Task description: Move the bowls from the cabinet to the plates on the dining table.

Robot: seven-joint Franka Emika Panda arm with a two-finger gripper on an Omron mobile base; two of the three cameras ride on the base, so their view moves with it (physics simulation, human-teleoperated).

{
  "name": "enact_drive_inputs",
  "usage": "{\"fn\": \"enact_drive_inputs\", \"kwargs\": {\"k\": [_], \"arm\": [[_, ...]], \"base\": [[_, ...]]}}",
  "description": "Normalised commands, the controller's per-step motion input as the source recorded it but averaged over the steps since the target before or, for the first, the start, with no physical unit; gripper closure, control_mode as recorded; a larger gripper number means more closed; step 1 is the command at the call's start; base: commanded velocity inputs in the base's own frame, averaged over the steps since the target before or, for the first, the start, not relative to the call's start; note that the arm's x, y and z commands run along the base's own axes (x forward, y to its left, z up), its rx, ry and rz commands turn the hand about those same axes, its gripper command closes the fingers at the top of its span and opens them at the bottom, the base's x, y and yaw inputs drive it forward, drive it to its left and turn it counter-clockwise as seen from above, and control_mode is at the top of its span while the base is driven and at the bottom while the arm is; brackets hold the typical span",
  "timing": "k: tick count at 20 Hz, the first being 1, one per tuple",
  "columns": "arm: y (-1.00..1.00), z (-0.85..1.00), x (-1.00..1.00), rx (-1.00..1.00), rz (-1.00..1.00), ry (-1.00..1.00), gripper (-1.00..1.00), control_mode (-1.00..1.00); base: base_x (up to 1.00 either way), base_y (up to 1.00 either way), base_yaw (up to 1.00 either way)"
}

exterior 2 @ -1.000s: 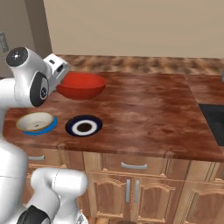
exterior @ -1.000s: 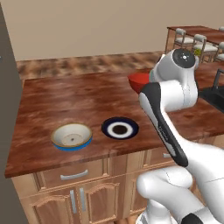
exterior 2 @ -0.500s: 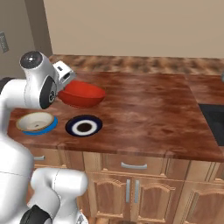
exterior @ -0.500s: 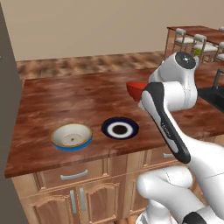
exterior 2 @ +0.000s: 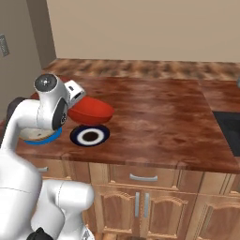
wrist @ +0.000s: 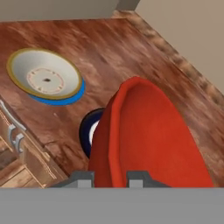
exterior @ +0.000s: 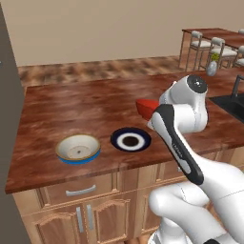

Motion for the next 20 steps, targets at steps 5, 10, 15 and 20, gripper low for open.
{"fn": "enact_drive_inputs", "kwargs": {"k": [5, 10, 15, 20], "arm": [[0.0, -0.18, 0.25, 0.0, 0.0, 0.02, 1.0, -1.0], [0.0, -0.28, 0.38, 0.0, 0.0, 0.17, 1.0, -1.0], [0.11, -0.18, 0.31, 0.01, 0.0, 0.16, 1.0, -1.0], [0.25, -0.19, 0.27, 0.01, 0.0, 0.05, 1.0, -1.0]], "base": [[0.0, 0.0, 0.0], [0.0, 0.0, 0.0], [0.0, 0.0, 0.0], [0.0, 0.0, 0.0]]}}
